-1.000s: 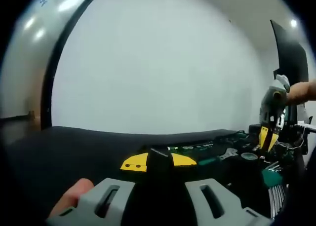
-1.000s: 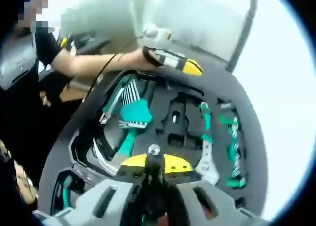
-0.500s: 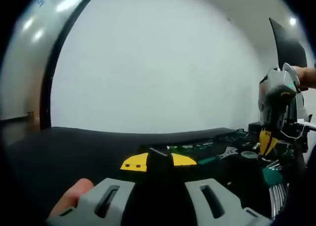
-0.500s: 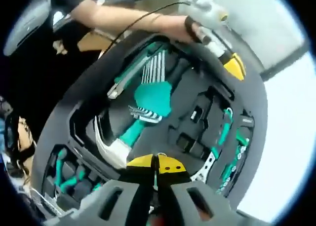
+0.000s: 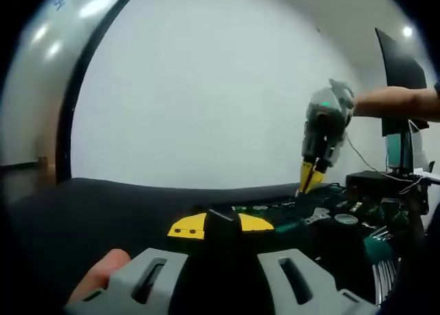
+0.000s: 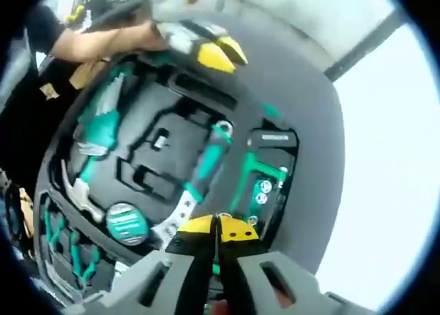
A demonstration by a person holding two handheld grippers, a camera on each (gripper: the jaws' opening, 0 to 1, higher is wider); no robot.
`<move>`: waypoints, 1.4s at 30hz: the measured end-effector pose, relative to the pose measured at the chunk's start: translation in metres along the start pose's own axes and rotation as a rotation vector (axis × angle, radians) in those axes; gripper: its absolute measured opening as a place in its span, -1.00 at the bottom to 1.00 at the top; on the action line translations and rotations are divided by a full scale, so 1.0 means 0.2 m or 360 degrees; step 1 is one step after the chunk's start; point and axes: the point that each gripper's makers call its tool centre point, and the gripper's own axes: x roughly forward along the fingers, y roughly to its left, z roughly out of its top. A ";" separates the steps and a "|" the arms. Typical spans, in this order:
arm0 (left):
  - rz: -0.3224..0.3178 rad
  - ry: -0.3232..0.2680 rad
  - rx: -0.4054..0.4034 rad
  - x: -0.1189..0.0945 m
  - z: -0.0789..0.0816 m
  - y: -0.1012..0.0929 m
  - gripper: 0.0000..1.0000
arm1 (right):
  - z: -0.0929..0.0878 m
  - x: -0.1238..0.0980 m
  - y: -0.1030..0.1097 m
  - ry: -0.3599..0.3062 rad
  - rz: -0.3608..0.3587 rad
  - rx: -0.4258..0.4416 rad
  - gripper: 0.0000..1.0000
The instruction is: Pick up the tools and put them into their designated positions in the toolbox.
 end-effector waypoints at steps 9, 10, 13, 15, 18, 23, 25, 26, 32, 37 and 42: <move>0.0000 -0.0012 -0.0010 0.00 0.01 0.01 -0.74 | -0.05 0.14 -0.16 0.0035 -0.0031 0.0058 -1.00; -0.0001 -0.0009 -0.0006 0.01 0.01 0.01 -0.74 | -0.05 0.15 -0.17 0.0031 -0.0031 0.0060 -1.00; -0.0003 -0.0006 0.0004 -0.01 0.00 -0.02 -0.74 | -0.06 0.17 -0.21 0.0025 -0.0035 0.0080 -1.00; -0.0004 -0.0010 0.0003 -0.03 0.00 -0.05 -0.74 | -0.05 0.17 -0.19 0.0019 -0.0024 0.0088 -1.00; -0.0003 -0.0012 -0.0002 -0.04 0.00 -0.06 -0.74 | -0.05 0.18 -0.18 0.0025 -0.0007 0.0069 -1.00; -0.0006 -0.0006 0.0005 -0.04 0.00 -0.07 -0.74 | -0.06 0.20 -0.19 0.0029 0.0031 0.0093 -1.00; -0.0007 -0.0004 0.0009 -0.04 0.00 -0.06 -0.74 | -0.06 0.21 -0.17 0.0026 0.0051 0.0104 -1.00; -0.0007 -0.0003 0.0011 -0.04 -0.01 -0.07 -0.74 | -0.07 0.22 -0.16 0.0035 0.0079 0.0138 -1.00; -0.0010 0.0005 0.0019 -0.05 -0.02 -0.13 -0.74 | -0.06 0.25 -0.15 0.0026 0.0131 0.0196 -0.99; -0.0012 -0.0003 0.0010 -0.04 0.00 -0.10 -0.74 | -0.07 0.23 -0.15 0.0055 0.0048 0.0092 -0.91; -0.0013 -0.0016 0.0005 -0.04 0.01 -0.10 -0.74 | -0.03 0.13 -0.24 -0.0065 -0.0061 0.0334 -1.00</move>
